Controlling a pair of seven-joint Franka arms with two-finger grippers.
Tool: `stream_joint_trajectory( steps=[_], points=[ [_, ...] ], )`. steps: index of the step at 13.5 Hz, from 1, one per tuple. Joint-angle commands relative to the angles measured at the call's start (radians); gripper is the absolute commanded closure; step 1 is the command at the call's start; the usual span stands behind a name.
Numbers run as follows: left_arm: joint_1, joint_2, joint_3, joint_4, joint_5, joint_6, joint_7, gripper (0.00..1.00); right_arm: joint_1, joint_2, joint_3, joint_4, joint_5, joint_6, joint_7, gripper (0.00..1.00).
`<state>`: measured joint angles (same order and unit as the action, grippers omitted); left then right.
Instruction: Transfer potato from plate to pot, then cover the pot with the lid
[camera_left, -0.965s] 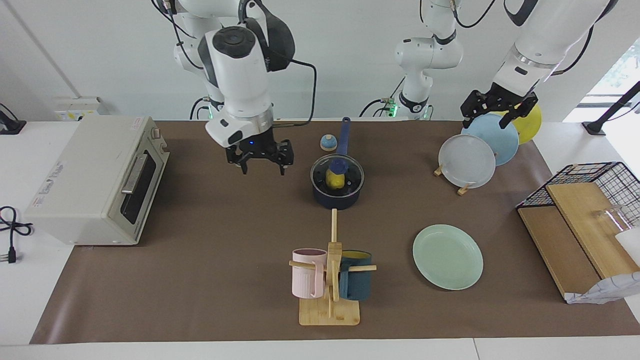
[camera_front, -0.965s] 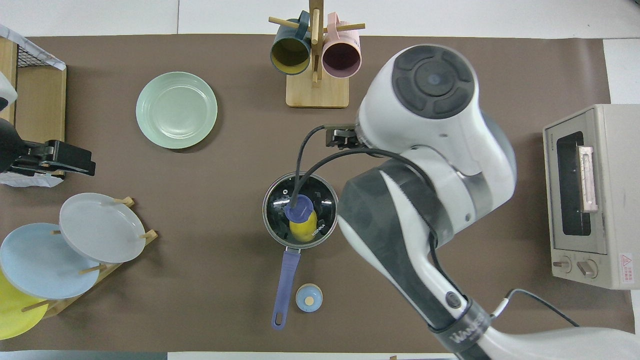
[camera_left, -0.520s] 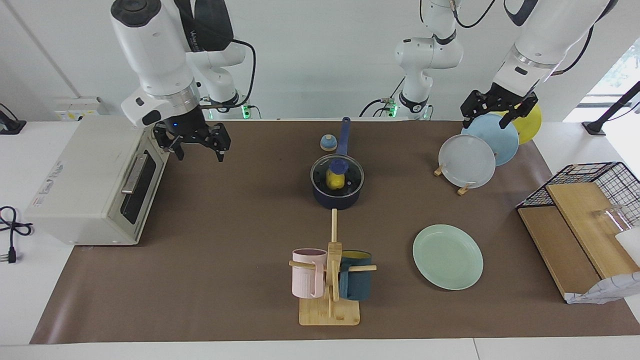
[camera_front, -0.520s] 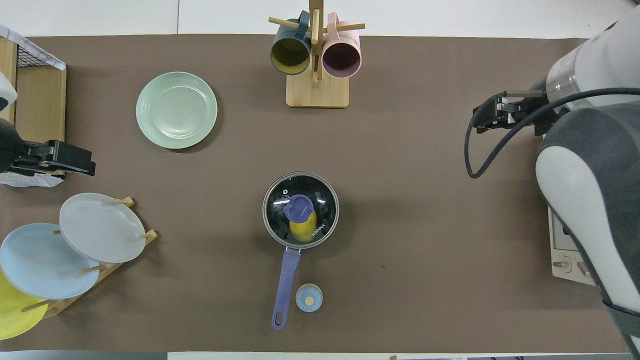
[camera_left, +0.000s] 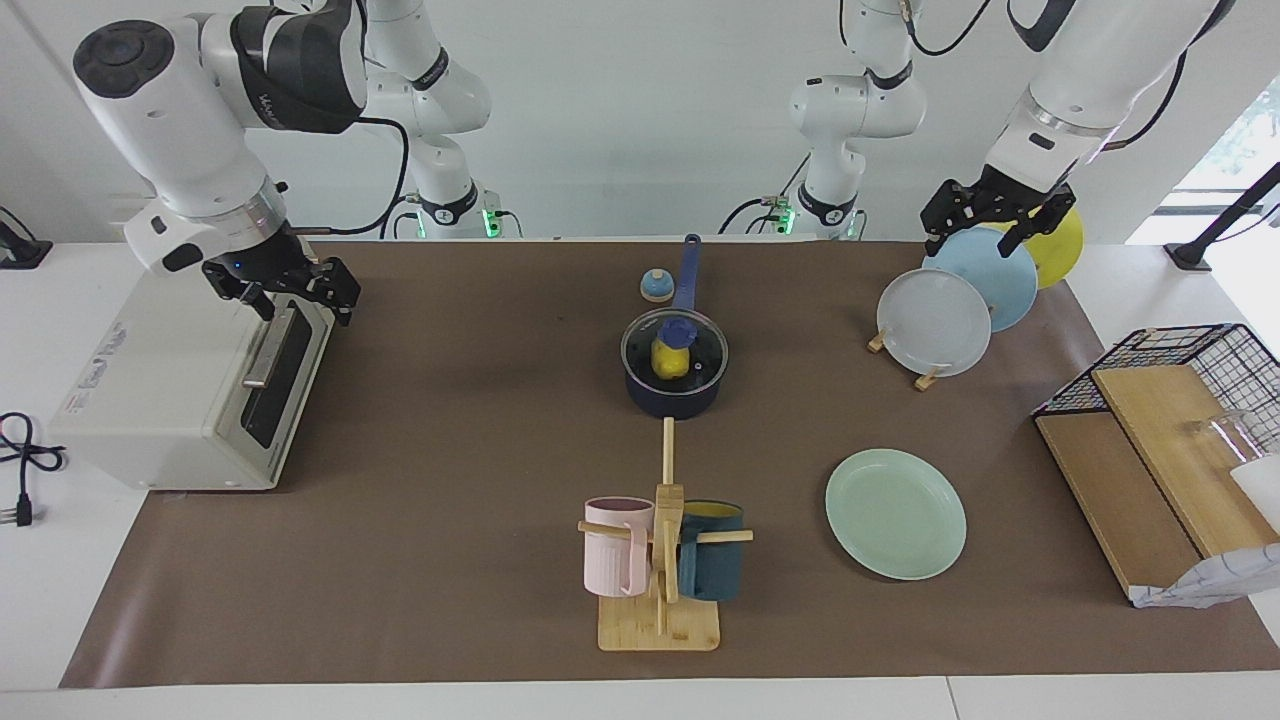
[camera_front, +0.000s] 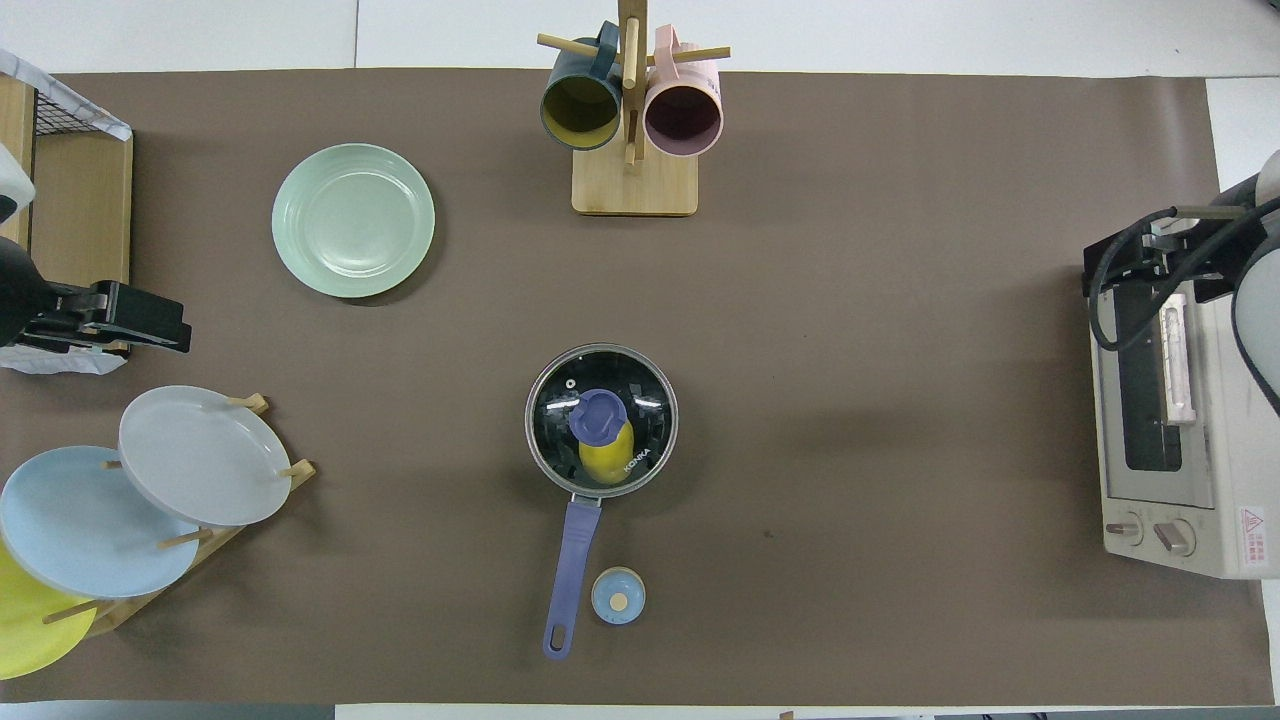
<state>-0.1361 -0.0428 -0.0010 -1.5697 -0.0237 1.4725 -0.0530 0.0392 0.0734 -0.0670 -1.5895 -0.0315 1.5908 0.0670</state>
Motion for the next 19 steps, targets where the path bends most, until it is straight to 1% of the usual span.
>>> stream_joint_trajectory(
  steps=[1,4,7,14,17,19],
  points=[
    [0.0,-0.028,-0.004,-0.03,0.011,0.0,-0.011,0.0,0.016,-0.085,-0.014,-0.092,0.001,0.006,-0.003,0.0],
    [0.001,-0.029,-0.002,-0.03,0.011,0.002,-0.011,0.0,0.021,-0.078,-0.014,-0.096,0.001,0.023,-0.001,0.0],
    [0.009,-0.034,-0.001,-0.029,0.011,0.0,-0.011,0.0,-0.005,-0.078,-0.013,-0.096,0.004,0.023,0.002,0.0],
    [0.012,-0.058,-0.001,-0.029,0.011,0.002,-0.011,0.0,-0.028,-0.081,-0.019,-0.098,0.005,0.011,-0.009,0.0],
    [0.015,-0.08,0.006,-0.065,0.011,0.028,-0.011,0.0,-0.028,-0.083,-0.017,-0.093,0.005,0.018,-0.012,0.0],
    [0.013,-0.08,0.006,-0.084,0.011,0.052,-0.013,0.0,-0.028,-0.08,-0.017,-0.092,0.016,0.011,-0.012,0.0]
  ],
)
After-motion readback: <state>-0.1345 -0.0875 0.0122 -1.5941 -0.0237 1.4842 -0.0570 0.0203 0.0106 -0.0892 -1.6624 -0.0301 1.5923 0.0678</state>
